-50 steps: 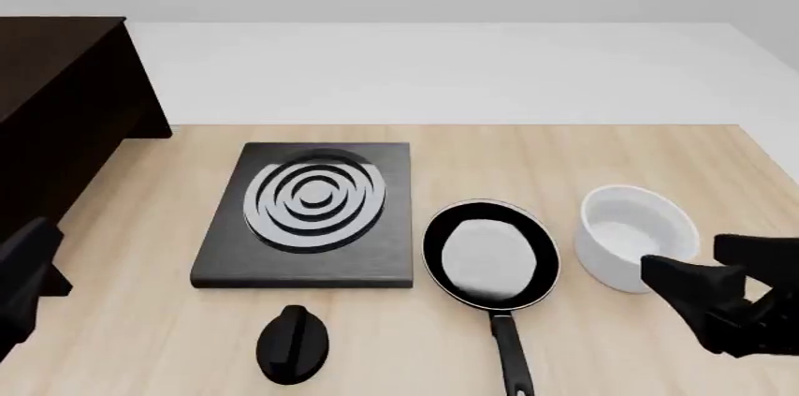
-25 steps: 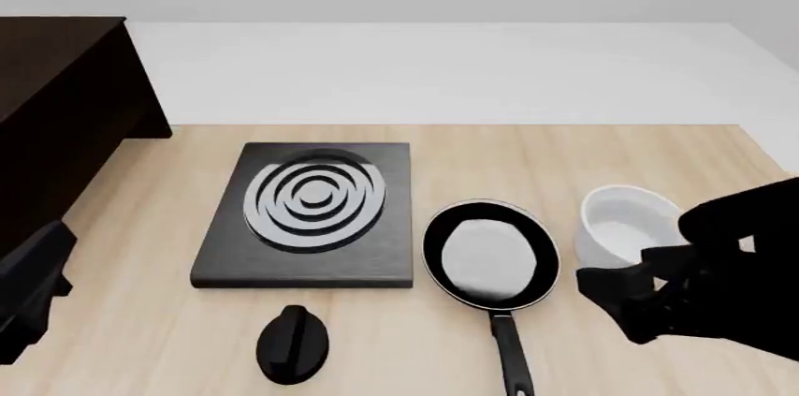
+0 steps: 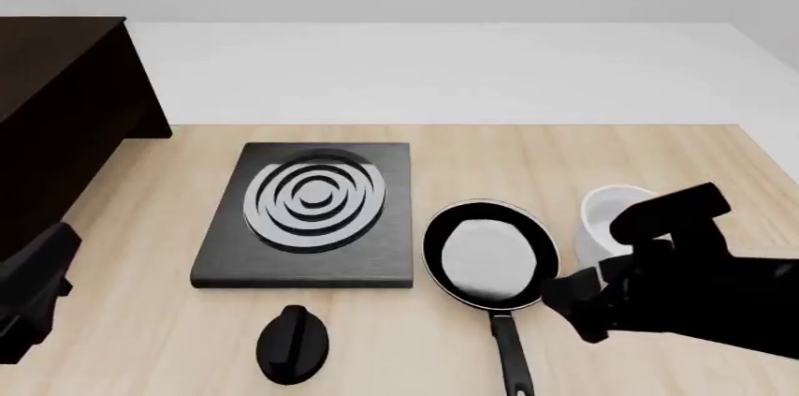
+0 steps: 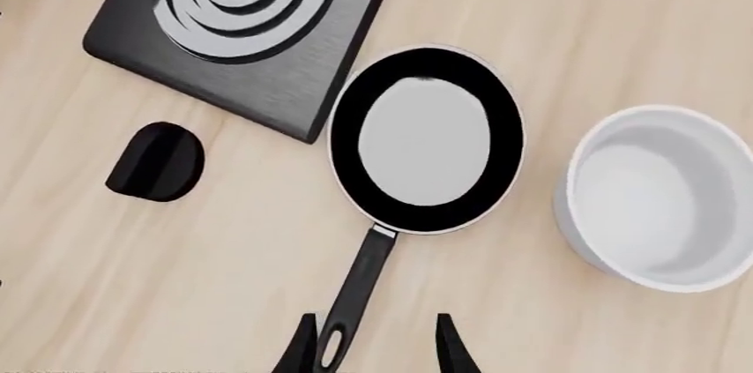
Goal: Put the frying pan on the cabinet shelf.
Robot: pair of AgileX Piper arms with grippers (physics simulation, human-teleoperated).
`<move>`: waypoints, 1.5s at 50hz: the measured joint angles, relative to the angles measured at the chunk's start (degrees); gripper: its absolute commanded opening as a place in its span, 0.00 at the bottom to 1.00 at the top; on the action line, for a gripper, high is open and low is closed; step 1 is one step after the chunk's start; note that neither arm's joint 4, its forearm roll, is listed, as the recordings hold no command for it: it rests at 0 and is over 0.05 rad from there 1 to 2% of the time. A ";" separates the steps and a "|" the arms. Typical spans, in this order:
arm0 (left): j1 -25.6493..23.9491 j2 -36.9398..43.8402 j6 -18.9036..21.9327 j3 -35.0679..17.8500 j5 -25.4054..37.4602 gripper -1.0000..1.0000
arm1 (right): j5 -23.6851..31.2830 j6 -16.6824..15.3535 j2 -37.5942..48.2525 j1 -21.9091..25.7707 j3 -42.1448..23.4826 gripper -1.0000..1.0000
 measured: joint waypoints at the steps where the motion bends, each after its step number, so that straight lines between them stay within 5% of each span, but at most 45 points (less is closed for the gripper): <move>1: -0.01 0.01 0.00 0.02 0.00 1.00 | -0.12 -0.02 0.33 0.10 0.02 1.00; 75: -1.77 1.05 0.23 2.47 -1.40 1.00 | -18.11 4.92 18.09 5.71 11.26 1.00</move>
